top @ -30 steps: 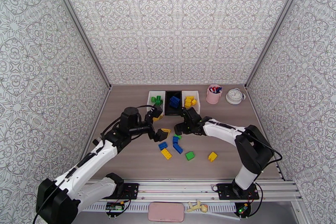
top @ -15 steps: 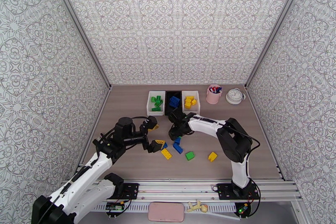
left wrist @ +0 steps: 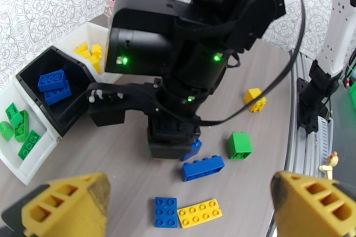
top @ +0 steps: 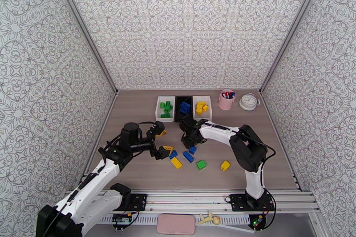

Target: Sort the legos into containers by color

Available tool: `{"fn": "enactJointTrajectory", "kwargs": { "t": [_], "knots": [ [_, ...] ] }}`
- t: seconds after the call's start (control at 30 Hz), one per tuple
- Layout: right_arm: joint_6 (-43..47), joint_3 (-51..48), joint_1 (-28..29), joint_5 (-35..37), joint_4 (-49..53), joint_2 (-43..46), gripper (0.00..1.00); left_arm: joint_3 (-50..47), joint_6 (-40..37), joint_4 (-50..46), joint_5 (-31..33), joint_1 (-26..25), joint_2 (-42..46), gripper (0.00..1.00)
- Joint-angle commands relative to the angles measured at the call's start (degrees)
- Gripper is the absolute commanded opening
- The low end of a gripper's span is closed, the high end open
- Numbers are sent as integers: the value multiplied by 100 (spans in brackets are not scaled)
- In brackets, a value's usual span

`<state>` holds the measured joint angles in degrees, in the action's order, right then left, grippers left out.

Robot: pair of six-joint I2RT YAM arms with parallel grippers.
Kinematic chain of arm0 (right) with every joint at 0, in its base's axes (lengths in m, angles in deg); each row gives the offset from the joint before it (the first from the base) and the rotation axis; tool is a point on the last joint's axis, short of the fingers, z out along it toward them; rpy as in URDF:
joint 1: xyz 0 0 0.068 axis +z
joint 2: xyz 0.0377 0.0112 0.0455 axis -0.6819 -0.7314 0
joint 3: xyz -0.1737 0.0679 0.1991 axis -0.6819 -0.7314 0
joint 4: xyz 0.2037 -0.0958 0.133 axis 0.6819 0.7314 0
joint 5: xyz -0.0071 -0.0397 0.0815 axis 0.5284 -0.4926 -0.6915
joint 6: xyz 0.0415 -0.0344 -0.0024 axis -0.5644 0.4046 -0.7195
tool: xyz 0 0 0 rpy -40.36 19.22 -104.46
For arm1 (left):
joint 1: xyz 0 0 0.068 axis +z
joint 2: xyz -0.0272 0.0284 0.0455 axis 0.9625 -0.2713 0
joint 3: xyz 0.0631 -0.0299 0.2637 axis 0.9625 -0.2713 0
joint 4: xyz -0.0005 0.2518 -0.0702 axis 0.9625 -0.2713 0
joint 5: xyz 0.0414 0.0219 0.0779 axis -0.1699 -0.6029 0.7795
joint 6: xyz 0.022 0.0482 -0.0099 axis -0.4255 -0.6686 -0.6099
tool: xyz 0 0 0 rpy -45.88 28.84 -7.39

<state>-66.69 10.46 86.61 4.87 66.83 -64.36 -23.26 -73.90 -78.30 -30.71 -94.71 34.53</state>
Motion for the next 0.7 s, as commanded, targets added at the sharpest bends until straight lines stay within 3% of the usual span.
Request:
{"fn": "enactJointTrajectory", "kwargs": {
  "t": [0.0,0.3,0.53,0.67],
  "knots": [
    [47,181,-5,76,-9,4,42,4,-82,144,-145,61,-27,100],
    [99,179,-2,47,-125,176,28,-9,-95,142,-125,71,-75,100],
    [-38,114,-2,62,-452,407,12,0,-165,25,46,67,-93,100],
    [-68,128,-7,116,-729,576,10,22,-229,-39,120,69,-82,100]
  ]
}}
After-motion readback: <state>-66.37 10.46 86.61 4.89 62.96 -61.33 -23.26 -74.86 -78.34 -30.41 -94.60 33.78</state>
